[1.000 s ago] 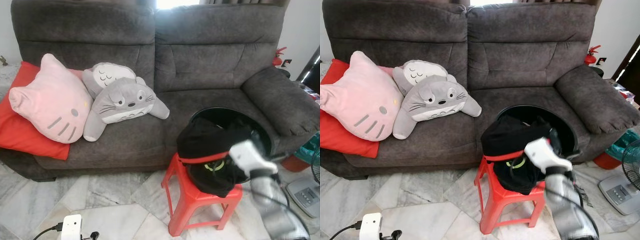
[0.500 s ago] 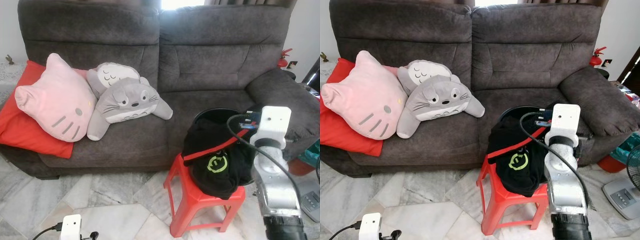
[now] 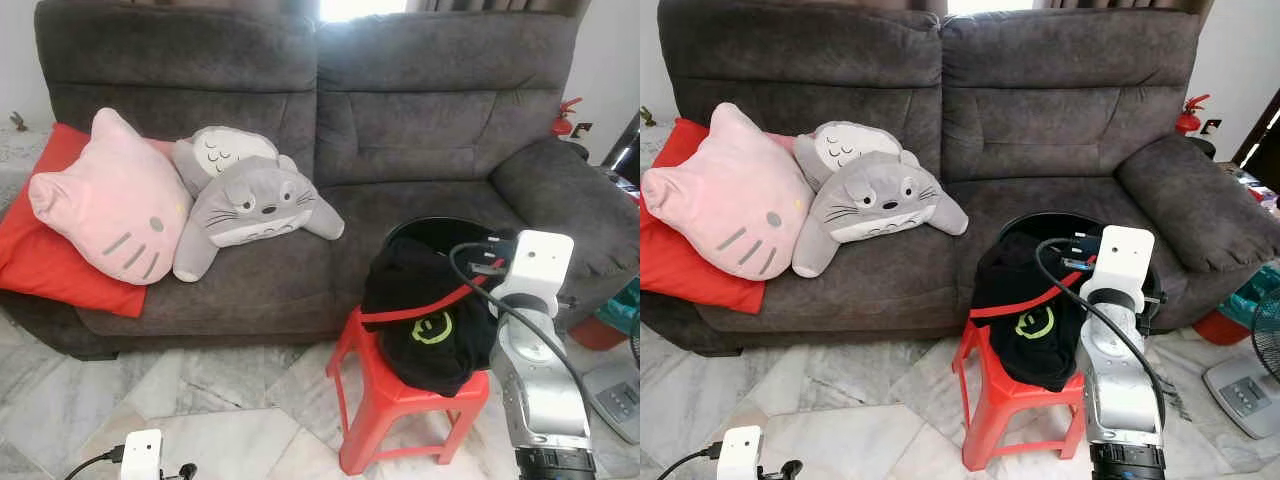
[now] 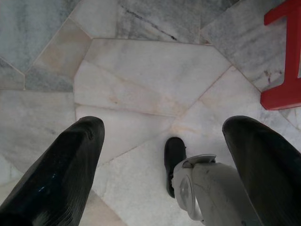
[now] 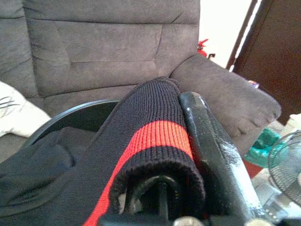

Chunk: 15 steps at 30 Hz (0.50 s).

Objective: Hang hanger

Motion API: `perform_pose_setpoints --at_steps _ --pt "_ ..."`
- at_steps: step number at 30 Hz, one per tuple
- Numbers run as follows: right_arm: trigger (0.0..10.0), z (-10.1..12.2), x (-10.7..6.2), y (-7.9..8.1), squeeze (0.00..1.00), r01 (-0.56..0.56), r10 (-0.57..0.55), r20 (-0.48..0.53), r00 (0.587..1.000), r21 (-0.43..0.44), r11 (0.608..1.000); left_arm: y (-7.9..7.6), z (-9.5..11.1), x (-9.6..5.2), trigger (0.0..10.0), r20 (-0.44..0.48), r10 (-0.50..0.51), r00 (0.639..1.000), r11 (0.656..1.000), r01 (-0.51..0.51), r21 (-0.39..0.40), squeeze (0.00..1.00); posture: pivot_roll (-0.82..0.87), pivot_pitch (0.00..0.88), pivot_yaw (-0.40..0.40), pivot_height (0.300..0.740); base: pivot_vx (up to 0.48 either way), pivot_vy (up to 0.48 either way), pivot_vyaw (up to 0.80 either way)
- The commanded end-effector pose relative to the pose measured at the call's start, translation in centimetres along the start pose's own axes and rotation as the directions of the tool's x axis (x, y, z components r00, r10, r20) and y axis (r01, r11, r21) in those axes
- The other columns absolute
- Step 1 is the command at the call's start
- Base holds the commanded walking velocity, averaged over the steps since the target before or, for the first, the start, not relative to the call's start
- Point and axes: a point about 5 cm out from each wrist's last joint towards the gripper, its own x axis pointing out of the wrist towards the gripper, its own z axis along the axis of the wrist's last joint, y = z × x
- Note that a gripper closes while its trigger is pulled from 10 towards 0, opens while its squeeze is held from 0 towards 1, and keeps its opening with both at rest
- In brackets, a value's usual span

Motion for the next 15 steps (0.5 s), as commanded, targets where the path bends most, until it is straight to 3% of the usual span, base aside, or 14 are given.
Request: perform_pose_setpoints --at_steps 1,15 --pt "10.0 -0.1 -0.1 0.2 0.00 -0.002 0.002 -0.002 1.000 -0.002 1.000 0.3 -0.5 -0.2 10.0 -0.008 0.000 1.000 1.000 0.000 0.007 0.00 -0.04 0.000 -0.043 0.716 0.000 0.000 0.00" --pt "10.0 0.3 -0.5 1.3 0.00 -0.047 0.047 0.035 0.998 -0.019 0.999 0.4 -1.0 -0.4 10.0 -0.026 -0.015 1.000 0.999 0.016 0.037 0.00 -0.03 0.000 -0.038 0.716 0.000 0.000 0.00"
